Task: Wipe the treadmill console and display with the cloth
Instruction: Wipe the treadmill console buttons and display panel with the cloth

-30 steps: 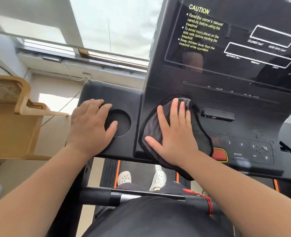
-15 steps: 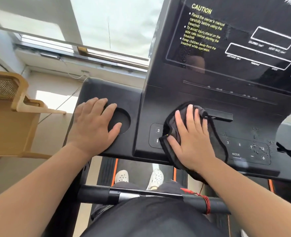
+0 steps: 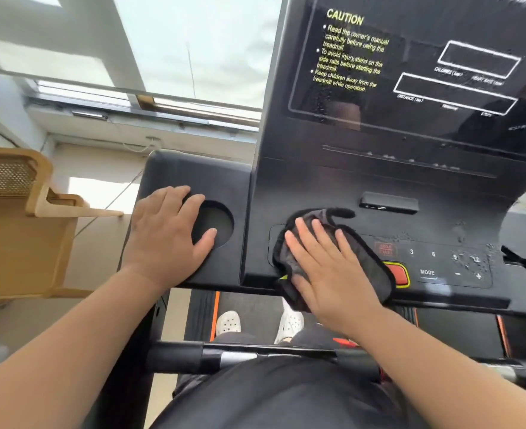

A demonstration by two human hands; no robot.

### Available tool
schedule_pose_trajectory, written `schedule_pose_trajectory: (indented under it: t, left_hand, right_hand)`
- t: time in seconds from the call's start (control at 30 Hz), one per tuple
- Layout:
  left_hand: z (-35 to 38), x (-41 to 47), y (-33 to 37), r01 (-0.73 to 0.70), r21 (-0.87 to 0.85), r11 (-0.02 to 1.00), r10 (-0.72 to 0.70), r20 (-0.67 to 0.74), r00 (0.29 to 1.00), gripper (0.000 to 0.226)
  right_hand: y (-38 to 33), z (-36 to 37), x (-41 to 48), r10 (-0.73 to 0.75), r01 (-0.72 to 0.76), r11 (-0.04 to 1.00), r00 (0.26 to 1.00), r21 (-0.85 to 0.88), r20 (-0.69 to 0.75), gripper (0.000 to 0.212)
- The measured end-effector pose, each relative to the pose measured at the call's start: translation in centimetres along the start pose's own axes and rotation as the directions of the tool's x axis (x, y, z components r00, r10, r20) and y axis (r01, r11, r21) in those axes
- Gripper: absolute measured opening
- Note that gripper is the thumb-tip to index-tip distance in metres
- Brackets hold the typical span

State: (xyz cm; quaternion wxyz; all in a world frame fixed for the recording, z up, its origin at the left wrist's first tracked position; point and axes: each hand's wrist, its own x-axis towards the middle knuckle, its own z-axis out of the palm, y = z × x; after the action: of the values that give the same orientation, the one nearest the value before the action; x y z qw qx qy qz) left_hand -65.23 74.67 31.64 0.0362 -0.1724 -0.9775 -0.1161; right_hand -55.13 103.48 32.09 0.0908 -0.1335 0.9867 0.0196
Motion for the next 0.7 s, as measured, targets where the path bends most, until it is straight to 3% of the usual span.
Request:
schedule_pose_trajectory:
  t: [0.1, 0.17, 0.33, 0.5, 0.6, 0.7]
  left_hand:
    - [-0.1, 0.0, -0.1, 0.002, -0.002, 1.000, -0.002, 0.004, 1.000, 0.063]
    - [0.0, -0.1, -0.1, -0.003, -0.001, 1.000, 0.003, 0.003, 1.000, 0.063]
    - [-0.1, -0.1, 0.1, -0.001, 0.027, 1.000, 0.000, 0.030, 1.000, 0.062]
    - [-0.3, 0.2, 0.6, 0.017, 0.044, 0.999, -0.019, 0.044, 0.999, 0.063]
    - [-0.3, 0.1, 0.5, 0.017, 0.042, 0.999, -0.019, 0.043, 0.999, 0.064]
    - [-0.2, 0.1, 0.3, 0.010, 0.036, 0.999, -0.011, 0.035, 0.999, 0.063]
  right_hand:
    - [2.5, -1.1, 1.7, 0.170, -0.172, 0.985, 0.985, 0.033, 0.037, 0.071]
    - [2.2, -1.8, 4.0, 0.208, -0.208, 0.978, 0.978, 0.021, 0.017, 0.076]
    - [-1.1, -2.9, 8.5, 0.102, -0.102, 0.995, 0.994, -0.009, -0.029, 0.078]
    - [-4.1, -2.0, 5.1, -0.028, 0.030, 0.997, 0.999, 0.066, -0.031, 0.066]
    - [-3.7, -0.7, 1.3, -0.045, 0.045, 0.999, 0.999, 0.026, -0.014, 0.065]
    - [-0.8, -0.3, 0.3, 0.035, -0.035, 0.999, 0.999, 0.006, -0.014, 0.066]
